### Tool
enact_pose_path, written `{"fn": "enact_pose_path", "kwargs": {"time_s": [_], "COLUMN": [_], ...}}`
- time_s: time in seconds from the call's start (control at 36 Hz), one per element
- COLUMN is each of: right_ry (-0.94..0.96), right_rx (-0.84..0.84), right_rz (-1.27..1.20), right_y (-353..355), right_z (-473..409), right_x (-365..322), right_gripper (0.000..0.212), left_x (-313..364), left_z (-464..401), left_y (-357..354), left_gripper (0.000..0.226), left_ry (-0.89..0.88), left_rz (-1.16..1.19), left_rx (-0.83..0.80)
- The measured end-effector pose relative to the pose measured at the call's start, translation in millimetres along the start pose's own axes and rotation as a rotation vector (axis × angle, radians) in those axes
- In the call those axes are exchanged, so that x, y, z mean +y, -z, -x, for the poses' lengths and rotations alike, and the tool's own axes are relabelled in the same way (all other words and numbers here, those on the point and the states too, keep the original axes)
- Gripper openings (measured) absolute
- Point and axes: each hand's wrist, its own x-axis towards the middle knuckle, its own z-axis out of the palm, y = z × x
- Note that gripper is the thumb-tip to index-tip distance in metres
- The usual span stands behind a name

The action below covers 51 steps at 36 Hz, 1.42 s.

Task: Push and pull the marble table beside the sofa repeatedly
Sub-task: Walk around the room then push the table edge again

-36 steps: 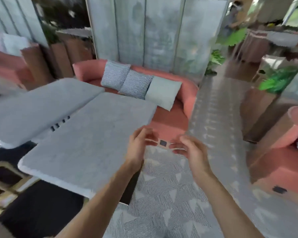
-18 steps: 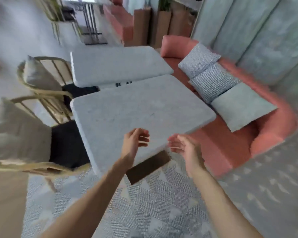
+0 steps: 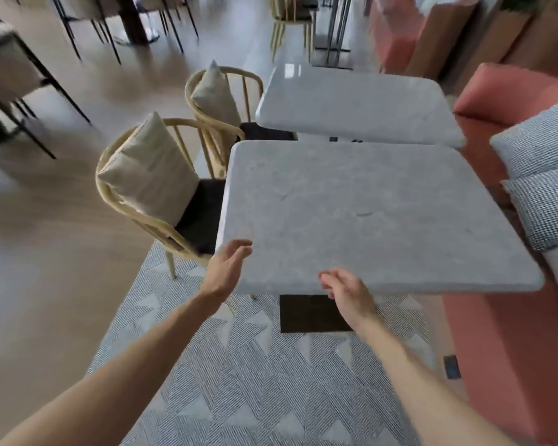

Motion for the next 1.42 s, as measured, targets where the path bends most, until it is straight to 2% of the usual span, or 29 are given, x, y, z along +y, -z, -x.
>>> {"fn": "enact_pose_path", "kwargs": {"time_s": [0.11,0.22,0.33,0.42,0.47,0.53,0.92,1.42], "right_ry": [0.099,0.305,0.405,0.464,0.531,0.572,0.568,0.632], "right_rx": [-0.057,-0.003,0.103,0.286,0.402,0.438,0.436,0.570], "right_rz": [0.319,0.660,0.827,0.912,0.949,0.965,0.988,0.959], "right_y": [-13,-36,-68,-88,-96,-98,-94,-103], "right_z": [-46,-103,-150,-161,-162,-161,-152,-157], "right_x": [30,59,81,98,104,104,100,114], "right_gripper": [0.019,0.032,0.035,0.035,0.035,0.035,0.037,0.034], "left_x": [-40,-92,-139,-164,-170,-168,-156,-177], "left_z": [-41,-90,-117,-118,-122,-121,-108,-128], "left_y": [-13,-33,-45,-53,-53,-50,-52,-57], "left_gripper": [0.037,0.052,0.052,0.050,0.049,0.051,0.055,0.045], "left_ry": [-0.026,-0.126,-0.256,-0.422,-0.491,-0.497,-0.464,-0.660], "left_rz": [-0.317,-0.669,-0.889,-1.001,-1.029,-1.065,-1.023,-0.985], "left_rx": [-0.071,-0.104,0.011,0.141,0.208,0.203,0.148,0.394]}}
